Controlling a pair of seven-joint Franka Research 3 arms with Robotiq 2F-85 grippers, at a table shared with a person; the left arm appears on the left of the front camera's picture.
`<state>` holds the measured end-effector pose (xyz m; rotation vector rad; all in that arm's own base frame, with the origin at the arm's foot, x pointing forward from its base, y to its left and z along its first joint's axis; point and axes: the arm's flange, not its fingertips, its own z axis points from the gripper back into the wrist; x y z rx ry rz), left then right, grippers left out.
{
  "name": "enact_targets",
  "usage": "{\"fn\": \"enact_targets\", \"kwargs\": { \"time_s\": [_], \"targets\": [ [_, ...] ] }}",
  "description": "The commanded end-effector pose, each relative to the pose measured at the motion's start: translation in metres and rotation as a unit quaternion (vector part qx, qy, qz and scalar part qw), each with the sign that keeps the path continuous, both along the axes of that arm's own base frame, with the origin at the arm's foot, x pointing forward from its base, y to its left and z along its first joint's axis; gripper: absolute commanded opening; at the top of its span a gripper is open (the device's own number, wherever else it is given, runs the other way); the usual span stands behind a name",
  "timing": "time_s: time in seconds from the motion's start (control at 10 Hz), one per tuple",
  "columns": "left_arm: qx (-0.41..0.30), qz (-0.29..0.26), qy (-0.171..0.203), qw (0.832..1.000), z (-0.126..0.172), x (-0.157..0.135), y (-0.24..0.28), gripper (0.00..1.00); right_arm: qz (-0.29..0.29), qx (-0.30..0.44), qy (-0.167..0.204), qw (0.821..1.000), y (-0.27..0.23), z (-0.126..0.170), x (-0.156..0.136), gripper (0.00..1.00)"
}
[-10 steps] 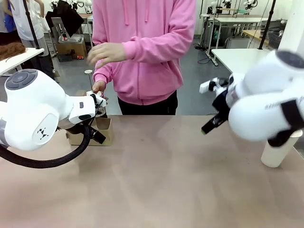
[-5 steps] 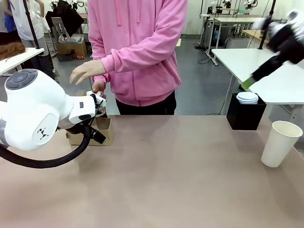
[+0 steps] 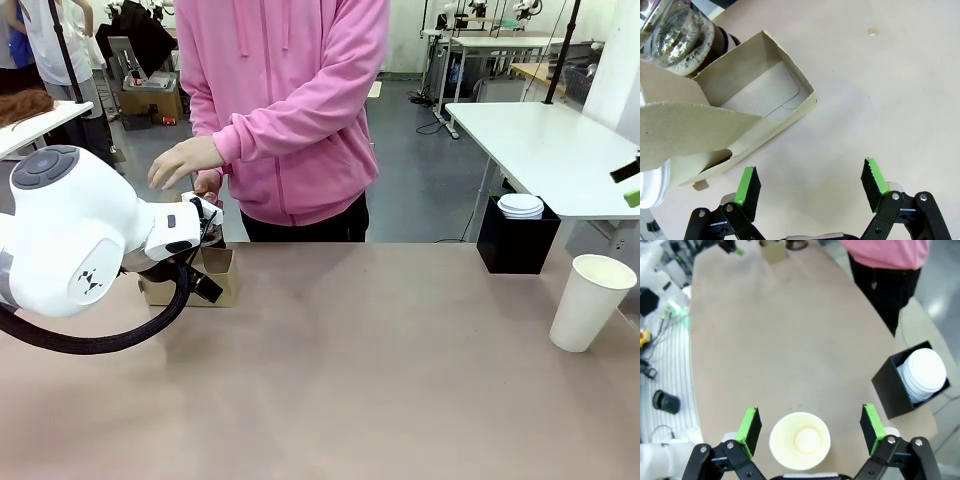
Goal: Pour a drink into a cup and package it in a carrier.
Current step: Pick up the 600 ml Paper Cup and place it in the middle top area of the table.
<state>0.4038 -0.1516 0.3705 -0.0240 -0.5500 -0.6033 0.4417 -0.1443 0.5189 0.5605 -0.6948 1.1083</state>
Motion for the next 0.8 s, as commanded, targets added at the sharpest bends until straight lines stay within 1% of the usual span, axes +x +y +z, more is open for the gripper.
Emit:
{"fn": "enact_targets", "kwargs": {
  "time_s": [0.0, 0.1, 0.2, 0.5, 0.6, 0.7],
  "targets": [
    [0.000, 0.000, 0.000, 1.000, 0.000, 0.000, 0.000, 1.00, 0.015, 0.069, -0.004, 0.997, -0.015, -0.040, 0.016, 1.00],
    [0.000, 0.000, 0.000, 1.000, 0.000, 0.000, 0.000, 1.00, -0.015, 0.072, -0.005, 0.997, -0.008, -0.049, 0.016, 1.00],
    [0.000, 0.000, 0.000, 1.000, 0.000, 0.000, 0.000, 1.00, 0.006, 0.029, -0.008, 1.000, -0.012, -0.024, 0.004, 1.00],
    [0.000, 0.000, 0.000, 1.000, 0.000, 0.000, 0.000, 1.00, 0.006, 0.029, -0.008, 1.000, -0.012, -0.024, 0.004, 1.00],
    [0.000, 0.000, 0.000, 1.000, 0.000, 0.000, 0.000, 1.00, 0.001, 0.037, -0.011, 0.999, -0.014, -0.036, 0.010, 1.00],
    [0.000, 0.000, 0.000, 1.000, 0.000, 0.000, 0.000, 1.00, -0.017, 0.065, -0.032, 0.997, -0.035, -0.042, 0.012, 1.00]
  ]
}}
